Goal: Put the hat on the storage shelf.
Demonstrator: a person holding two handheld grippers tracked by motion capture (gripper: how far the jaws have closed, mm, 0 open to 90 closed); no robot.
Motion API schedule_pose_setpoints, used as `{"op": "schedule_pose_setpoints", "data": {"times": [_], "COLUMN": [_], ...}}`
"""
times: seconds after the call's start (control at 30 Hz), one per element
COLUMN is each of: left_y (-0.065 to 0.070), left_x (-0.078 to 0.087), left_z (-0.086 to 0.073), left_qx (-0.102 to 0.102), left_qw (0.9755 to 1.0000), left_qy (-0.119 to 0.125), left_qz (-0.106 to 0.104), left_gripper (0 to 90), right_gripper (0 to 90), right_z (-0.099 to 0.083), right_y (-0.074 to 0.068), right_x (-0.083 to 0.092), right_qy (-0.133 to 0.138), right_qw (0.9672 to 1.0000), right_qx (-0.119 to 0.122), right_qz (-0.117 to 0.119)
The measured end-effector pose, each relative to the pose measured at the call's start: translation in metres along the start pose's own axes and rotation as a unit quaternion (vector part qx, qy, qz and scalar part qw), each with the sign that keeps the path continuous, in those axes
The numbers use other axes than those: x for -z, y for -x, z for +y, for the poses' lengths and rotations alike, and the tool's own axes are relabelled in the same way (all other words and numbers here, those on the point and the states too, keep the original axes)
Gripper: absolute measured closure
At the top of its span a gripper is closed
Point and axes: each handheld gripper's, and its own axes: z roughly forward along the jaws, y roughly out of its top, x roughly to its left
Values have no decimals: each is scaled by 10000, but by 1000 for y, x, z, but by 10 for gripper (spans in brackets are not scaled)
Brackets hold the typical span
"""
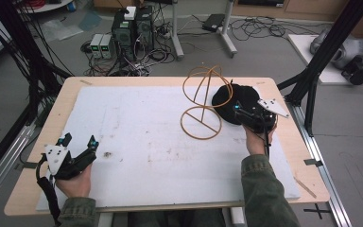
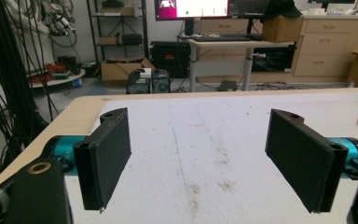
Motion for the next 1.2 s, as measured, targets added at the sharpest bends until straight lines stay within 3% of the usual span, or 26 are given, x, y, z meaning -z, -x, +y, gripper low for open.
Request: {"op": "schedule_pose_setpoints", "data": {"times": [0.27, 0.43, 0.67, 1.07, 1.2], "left_y": [-3, -4, -2, 2, 3], "left_x": [0, 1, -3, -8, -8], "left_z": [0, 2, -1, -3, -4], "left_qx": [70, 69, 60, -1, 10], "left_qw": [10000, 9998, 9999, 9999, 9999], "left_qy": [64, 160, 69, 20, 35], "left_qz": [-6, 28, -54, -120, -122], "left_gripper": [228, 236, 236, 237, 237], "right_gripper": [140, 146, 151, 157, 157], "right_z": [5, 3, 4, -3, -6], "right_y": [2, 3, 7, 14, 14], "right_x": [-26, -42, -67, -83, -87], "right_qy": [-198, -345, -499, -795, -884], "right_qw": [9993, 9990, 9983, 9961, 9953], "right_qx": [-274, -183, 10, -204, -157], "right_qz": [-162, -237, -315, -330, -356]}}
